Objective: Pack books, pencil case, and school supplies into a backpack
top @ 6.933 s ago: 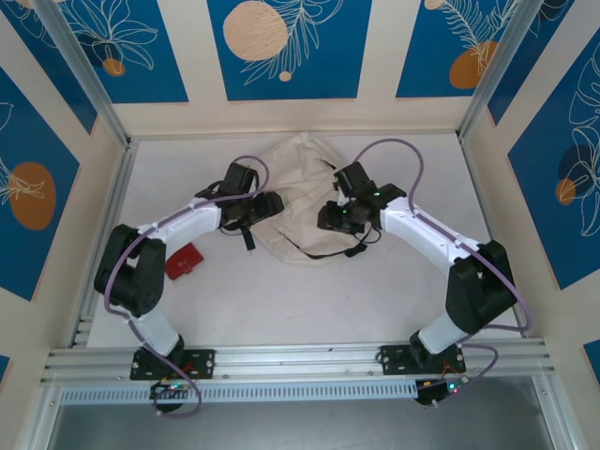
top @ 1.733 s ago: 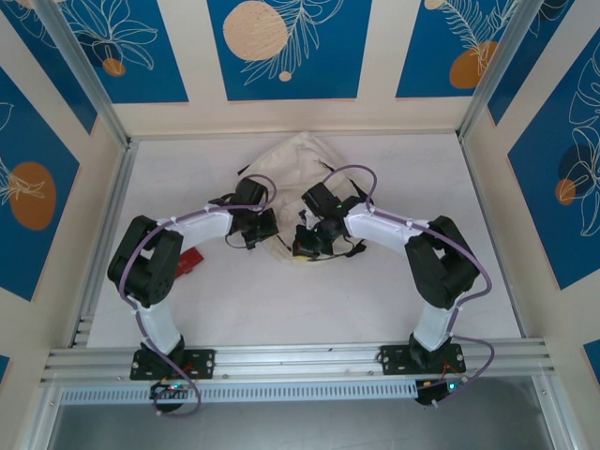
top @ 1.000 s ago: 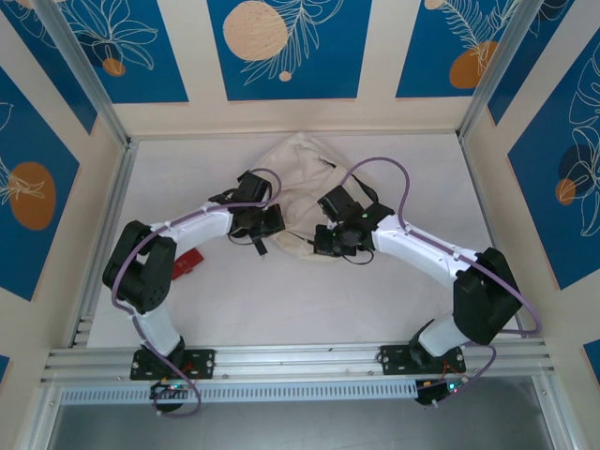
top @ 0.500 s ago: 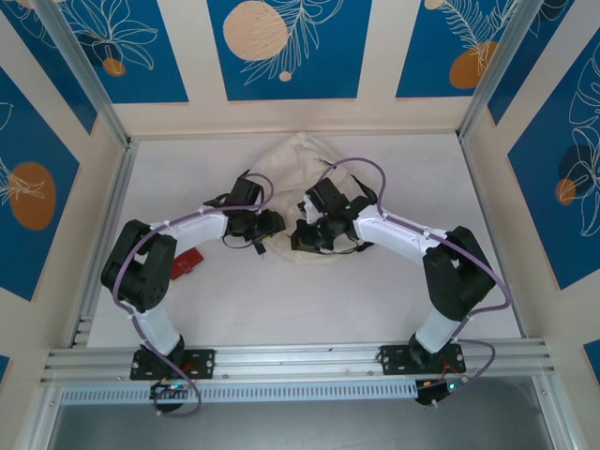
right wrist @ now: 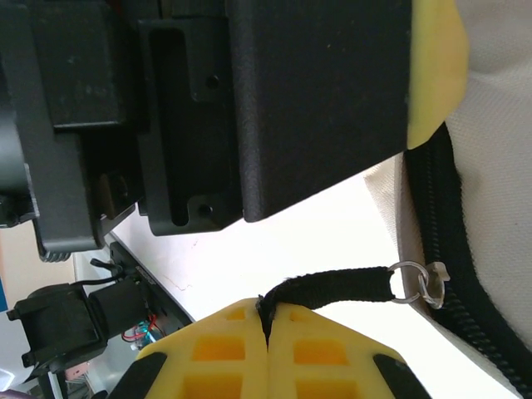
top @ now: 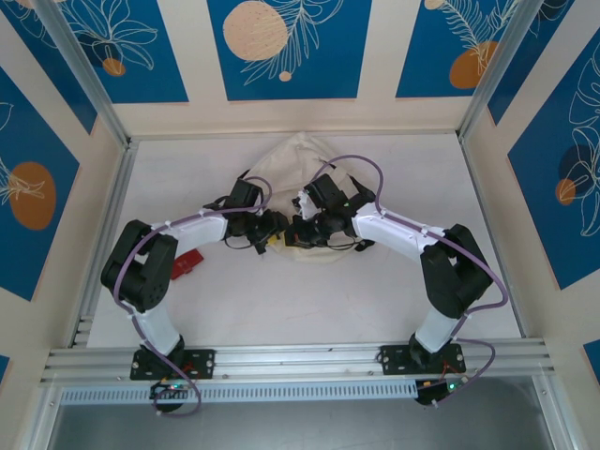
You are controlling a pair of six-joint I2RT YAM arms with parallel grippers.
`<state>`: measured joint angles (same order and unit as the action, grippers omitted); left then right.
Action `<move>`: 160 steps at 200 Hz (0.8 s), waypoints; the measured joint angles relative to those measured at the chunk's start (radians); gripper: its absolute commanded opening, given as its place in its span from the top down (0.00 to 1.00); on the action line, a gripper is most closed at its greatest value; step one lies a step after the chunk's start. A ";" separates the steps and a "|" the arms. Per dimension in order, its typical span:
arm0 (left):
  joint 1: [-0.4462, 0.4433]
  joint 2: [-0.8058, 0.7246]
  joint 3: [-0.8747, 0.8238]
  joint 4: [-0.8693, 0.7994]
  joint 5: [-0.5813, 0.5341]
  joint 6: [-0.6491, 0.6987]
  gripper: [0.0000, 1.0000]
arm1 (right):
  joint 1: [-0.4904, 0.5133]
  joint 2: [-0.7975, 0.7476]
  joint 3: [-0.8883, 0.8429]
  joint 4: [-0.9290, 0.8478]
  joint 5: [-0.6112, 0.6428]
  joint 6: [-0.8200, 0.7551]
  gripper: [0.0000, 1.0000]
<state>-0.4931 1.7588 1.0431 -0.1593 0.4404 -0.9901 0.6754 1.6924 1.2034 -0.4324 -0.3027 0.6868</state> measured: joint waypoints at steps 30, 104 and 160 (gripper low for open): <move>-0.003 -0.043 -0.048 -0.013 -0.004 -0.035 0.60 | 0.000 0.000 -0.001 -0.005 0.012 0.000 1.00; -0.026 -0.060 -0.092 0.086 0.005 -0.183 0.60 | 0.000 -0.019 -0.072 -0.009 0.014 0.000 1.00; -0.050 -0.015 -0.093 0.134 0.012 -0.239 0.65 | -0.001 -0.085 -0.099 -0.028 0.040 0.000 1.00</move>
<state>-0.5426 1.7439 0.9504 -0.0250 0.4522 -1.2289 0.6743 1.6077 1.1042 -0.4606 -0.2626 0.6865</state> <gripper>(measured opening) 0.372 0.058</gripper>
